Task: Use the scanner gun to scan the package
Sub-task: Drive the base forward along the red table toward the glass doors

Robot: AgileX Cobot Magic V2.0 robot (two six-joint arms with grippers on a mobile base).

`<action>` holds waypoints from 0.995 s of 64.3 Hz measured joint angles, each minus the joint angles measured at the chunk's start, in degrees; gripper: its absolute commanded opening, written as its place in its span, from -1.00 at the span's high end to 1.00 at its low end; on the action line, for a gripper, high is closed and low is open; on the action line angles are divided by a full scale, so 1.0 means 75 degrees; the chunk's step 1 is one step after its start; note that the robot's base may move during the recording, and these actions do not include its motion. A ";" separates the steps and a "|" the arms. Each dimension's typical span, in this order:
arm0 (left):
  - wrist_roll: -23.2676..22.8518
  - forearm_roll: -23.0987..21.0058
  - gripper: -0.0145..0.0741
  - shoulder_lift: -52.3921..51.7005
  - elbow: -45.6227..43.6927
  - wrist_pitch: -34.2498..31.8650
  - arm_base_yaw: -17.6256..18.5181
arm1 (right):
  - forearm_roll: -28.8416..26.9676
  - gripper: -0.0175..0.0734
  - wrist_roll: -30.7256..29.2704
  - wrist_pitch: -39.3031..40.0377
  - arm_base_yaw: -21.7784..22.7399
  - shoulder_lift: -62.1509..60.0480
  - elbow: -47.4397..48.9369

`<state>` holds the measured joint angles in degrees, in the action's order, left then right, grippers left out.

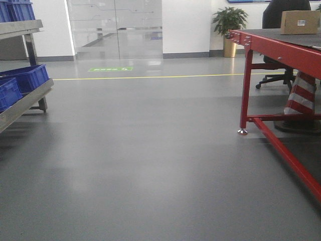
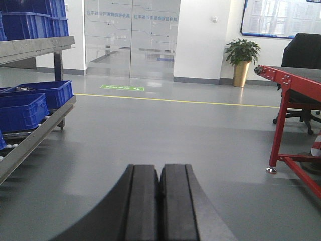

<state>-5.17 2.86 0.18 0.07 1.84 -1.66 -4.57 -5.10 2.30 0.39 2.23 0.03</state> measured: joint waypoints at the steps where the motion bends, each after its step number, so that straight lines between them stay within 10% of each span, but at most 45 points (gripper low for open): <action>1: 0.0000 0.0000 0.92 0.0000 0.0000 0.0000 0.0000 | 0.0000 0.95 0.0000 0.0000 0.0000 0.0000 0.0000; 64: 0.0000 0.0000 0.92 0.0000 0.0000 0.0000 0.0000 | 0.0000 0.95 0.0000 0.0000 0.0000 0.0000 0.0000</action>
<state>-5.17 2.86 0.18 0.07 1.84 -1.66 -4.57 -5.10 2.30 0.39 2.23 0.03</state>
